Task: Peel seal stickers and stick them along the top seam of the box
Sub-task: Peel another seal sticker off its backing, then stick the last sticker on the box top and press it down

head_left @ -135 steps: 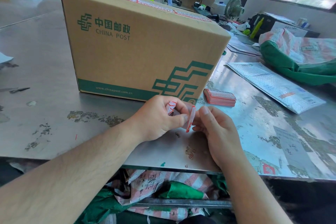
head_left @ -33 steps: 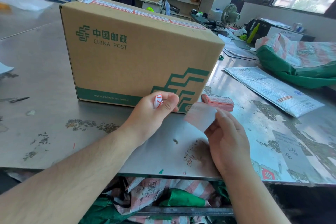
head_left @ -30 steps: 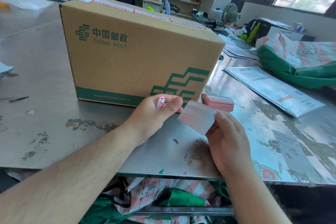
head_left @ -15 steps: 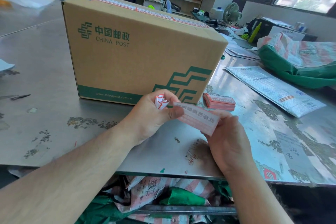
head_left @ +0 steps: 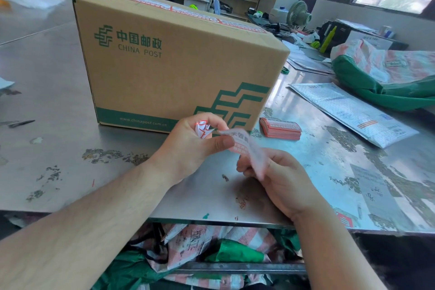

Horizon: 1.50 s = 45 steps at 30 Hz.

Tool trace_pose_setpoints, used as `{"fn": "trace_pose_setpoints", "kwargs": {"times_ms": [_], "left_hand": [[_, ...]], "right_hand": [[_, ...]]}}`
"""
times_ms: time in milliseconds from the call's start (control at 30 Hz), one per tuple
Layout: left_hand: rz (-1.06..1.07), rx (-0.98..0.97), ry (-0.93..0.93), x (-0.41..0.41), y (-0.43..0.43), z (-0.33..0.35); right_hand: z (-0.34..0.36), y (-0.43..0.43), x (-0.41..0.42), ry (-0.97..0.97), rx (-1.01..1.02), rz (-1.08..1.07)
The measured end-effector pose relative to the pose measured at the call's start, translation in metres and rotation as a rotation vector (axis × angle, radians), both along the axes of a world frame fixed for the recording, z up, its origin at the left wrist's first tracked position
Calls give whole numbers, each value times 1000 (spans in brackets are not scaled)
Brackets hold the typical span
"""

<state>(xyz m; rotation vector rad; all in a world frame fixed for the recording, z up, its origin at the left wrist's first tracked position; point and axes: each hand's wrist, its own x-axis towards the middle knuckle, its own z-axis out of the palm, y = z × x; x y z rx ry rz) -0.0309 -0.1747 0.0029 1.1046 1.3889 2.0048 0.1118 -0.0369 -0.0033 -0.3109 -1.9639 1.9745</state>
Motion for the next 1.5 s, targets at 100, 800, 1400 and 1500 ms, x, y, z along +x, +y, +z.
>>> {"fn": "trace_pose_setpoints", "kwargs": {"times_ms": [100,800,1400,1500], "left_hand": [[48,-48,42,-1,0,-2],[260,-396,248,8,-4,-1],[246,-397,281,34,-27,83],[276,-394,288,36,-24,95]], "right_hand": [[-2,3,0,14,-125,43],[8,-1,8,195,-379,-100],[67,-22,25,-28,125,-327],[84,-21,24,-8,185,-384]]}}
